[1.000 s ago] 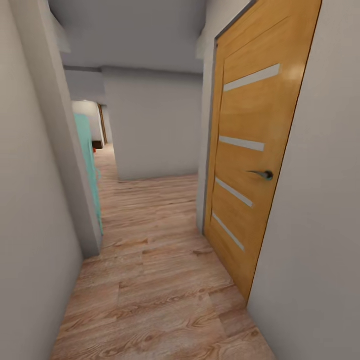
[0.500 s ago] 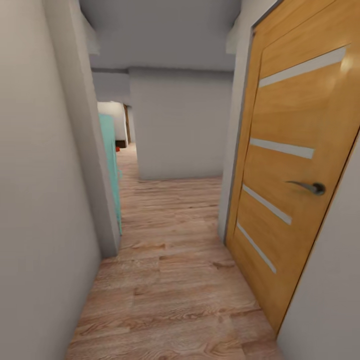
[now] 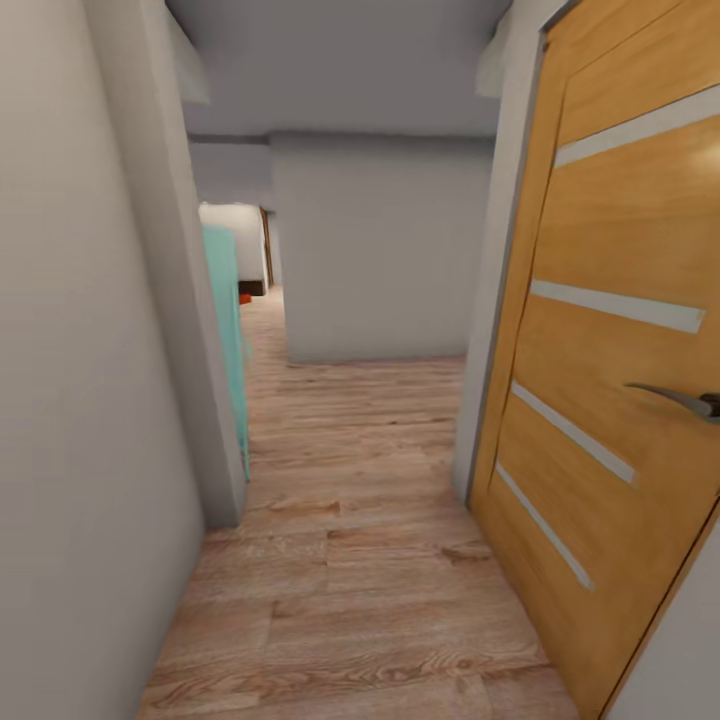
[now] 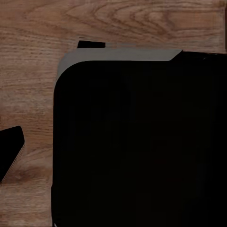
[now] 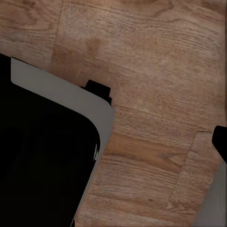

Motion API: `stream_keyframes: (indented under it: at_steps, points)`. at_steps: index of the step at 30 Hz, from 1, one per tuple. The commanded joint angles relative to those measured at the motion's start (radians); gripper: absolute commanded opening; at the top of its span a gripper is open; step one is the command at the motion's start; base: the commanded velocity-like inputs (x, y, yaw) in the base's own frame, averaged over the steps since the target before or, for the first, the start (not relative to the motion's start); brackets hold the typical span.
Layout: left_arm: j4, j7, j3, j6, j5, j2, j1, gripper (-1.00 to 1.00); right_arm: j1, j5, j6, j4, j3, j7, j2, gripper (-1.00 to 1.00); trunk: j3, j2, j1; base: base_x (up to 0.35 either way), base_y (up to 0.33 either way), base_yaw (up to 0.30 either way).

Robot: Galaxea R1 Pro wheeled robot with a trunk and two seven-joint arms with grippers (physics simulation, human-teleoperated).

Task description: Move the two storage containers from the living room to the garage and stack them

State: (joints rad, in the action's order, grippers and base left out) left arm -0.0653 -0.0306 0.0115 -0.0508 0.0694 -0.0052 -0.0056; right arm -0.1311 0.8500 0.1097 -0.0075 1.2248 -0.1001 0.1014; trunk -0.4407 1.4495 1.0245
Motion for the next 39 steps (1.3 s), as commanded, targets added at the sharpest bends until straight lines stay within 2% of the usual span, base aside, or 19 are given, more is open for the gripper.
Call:
stream_keyframes:
  at_steps: [1, 39]
  points:
    - [0.001, -0.003, 0.001, -0.003, 0.007, 0.0, -0.001, 1.0, -0.001, 0.011, 0.002, 0.0, 0.007, -0.004, 0.0, 1.0, -0.001, 0.0, 0.001, 0.322, 0.0, 0.0]
    - [0.001, -0.005, 0.001, -0.003, 0.006, -0.001, -0.001, 1.0, 0.0, 0.005, 0.003, 0.0, 0.015, -0.004, 0.001, 1.0, -0.001, 0.0, 0.001, 0.321, 0.0, 0.0]
